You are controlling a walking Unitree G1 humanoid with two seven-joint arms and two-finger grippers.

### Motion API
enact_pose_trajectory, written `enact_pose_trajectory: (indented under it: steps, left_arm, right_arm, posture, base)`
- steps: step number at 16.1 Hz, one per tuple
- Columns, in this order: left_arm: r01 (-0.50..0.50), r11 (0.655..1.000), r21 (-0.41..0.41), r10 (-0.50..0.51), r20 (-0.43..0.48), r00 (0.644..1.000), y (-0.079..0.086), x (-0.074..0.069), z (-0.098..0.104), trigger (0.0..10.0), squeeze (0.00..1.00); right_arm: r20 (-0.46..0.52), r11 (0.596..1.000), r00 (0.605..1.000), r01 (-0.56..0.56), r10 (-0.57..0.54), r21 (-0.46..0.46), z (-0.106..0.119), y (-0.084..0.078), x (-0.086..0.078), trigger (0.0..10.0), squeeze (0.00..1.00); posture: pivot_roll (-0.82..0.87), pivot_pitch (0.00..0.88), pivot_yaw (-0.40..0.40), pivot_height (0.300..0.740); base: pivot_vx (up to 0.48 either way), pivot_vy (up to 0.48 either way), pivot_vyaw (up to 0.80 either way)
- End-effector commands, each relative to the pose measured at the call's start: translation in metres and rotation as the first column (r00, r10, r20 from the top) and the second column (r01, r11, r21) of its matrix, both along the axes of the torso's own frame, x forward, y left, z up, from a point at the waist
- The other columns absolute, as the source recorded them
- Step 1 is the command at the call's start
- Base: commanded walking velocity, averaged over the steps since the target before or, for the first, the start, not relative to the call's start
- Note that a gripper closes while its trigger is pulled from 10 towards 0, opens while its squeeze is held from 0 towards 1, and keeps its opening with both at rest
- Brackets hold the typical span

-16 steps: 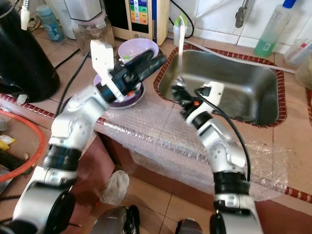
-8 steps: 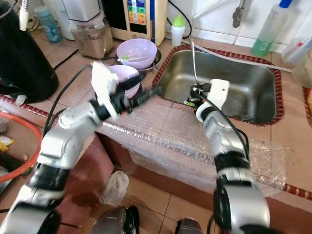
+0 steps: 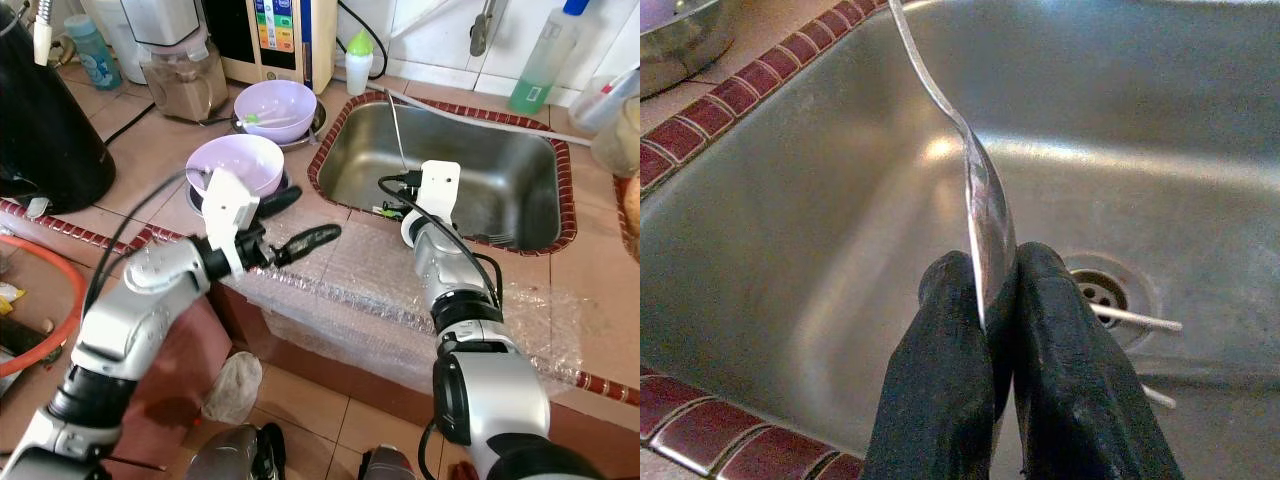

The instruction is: Kitchen organization

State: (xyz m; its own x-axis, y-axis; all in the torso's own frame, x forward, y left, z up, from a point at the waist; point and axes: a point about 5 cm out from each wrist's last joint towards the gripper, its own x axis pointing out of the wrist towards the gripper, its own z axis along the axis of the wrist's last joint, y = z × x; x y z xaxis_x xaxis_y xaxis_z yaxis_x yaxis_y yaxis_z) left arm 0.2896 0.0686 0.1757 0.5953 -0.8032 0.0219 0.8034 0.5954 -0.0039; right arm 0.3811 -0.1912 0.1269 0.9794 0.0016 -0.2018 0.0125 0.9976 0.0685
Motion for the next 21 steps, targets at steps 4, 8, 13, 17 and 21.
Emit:
enact_pose_trajectory:
  steps: [4,8,13,17,21]
  left_arm:
    - [-0.191,0.977,-0.093,0.193,0.018,0.981,0.017,-0.003,0.006,10.0,0.00]
    - [-0.270,0.956,-0.119,0.276,0.045,0.960,0.027,-0.015,0.012,10.0,0.00]
    - [-0.255,0.955,-0.149,0.264,0.047,0.963,0.020,-0.022,0.018,10.0,0.00]
    - [-0.249,0.953,-0.175,0.262,0.052,0.964,0.017,-0.023,0.023,10.0,0.00]
    - [-0.255,0.950,-0.180,0.269,0.056,0.962,0.017,-0.022,0.025,10.0,0.00]
  right_arm:
    - [0.091,0.999,0.995,0.042,-0.039,-0.030,-0.003,-0.013,-0.013,0.0,0.00]
    - [0.236,0.991,0.966,0.121,-0.104,-0.055,0.001,-0.032,-0.037,0.0,0.00]
    - [0.257,0.988,0.958,0.145,-0.127,-0.052,-0.004,-0.028,-0.057,0.0,0.00]
    - [0.332,0.992,0.941,0.099,-0.068,-0.077,0.012,-0.018,-0.056,0.0,0.00]
    - [0.362,0.994,0.932,0.047,-0.008,-0.100,0.020,-0.009,-0.053,0.0,0.00]
  posture:
    - [-0.01,0.055,0.039,0.740]
    - [-0.02,0.060,0.048,0.740]
    - [-0.02,0.046,0.058,0.740]
    - [-0.02,0.029,0.055,0.740]
    - [-0.02,0.022,0.047,0.740]
  base:
    - [0.000,0.000,0.00]
    - [0.000,0.000,0.00]
    - [0.000,0.000,-0.80]
    - [0.125,0.000,-0.32]
    - [0.329,0.000,0.00]
